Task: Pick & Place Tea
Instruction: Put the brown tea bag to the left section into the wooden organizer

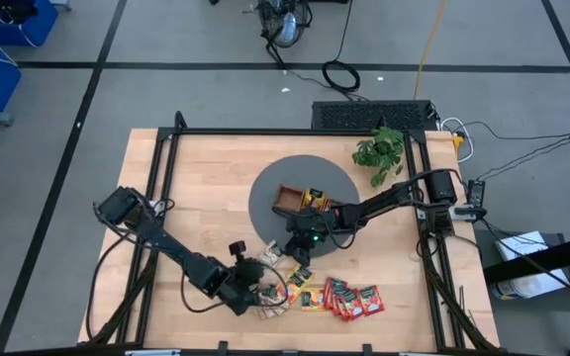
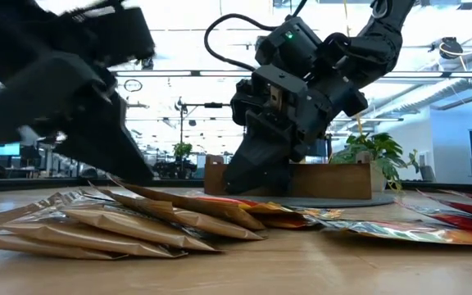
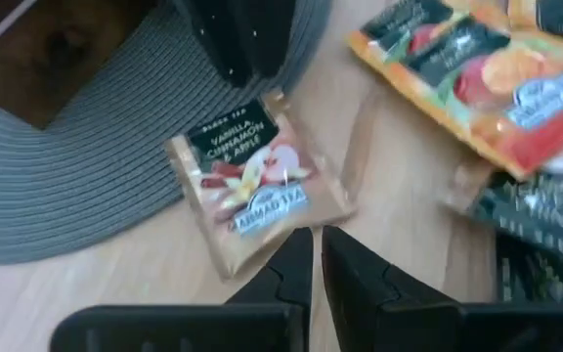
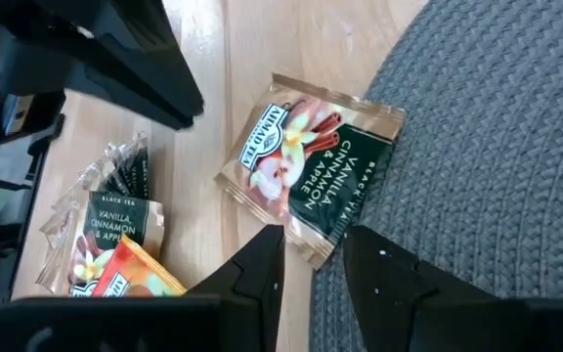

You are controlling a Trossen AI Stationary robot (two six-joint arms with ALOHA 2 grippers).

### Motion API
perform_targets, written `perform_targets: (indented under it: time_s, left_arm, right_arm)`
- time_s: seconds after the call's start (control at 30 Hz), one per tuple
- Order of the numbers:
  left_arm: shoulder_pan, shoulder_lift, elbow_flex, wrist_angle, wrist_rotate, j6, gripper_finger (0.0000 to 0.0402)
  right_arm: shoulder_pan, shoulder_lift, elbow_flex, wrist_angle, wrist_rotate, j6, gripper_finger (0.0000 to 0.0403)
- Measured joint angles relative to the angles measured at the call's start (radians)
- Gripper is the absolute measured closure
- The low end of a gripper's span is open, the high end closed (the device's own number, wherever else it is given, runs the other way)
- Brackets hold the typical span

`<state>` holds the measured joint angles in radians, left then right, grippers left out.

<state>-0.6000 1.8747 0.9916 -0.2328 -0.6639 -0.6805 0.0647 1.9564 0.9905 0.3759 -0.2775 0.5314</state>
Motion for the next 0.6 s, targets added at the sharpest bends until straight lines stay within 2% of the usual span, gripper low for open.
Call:
perform_targets:
  time_s: [0.3, 0.6]
  left_arm:
    - [0.059, 0.055, -0.001, 0.004, 0.04, -0.002, 0.0367]
    - [0.083, 0.11, 0.002, 0.035, 0.029, -0.002, 0.0367]
  right_arm:
    - [-0.007, -0.002, 0.001, -0.005, 0.014, -0.006, 0.0305]
    - [-0.007, -0.002, 0.001, 0.001, 0.014, -0.009, 0.0305]
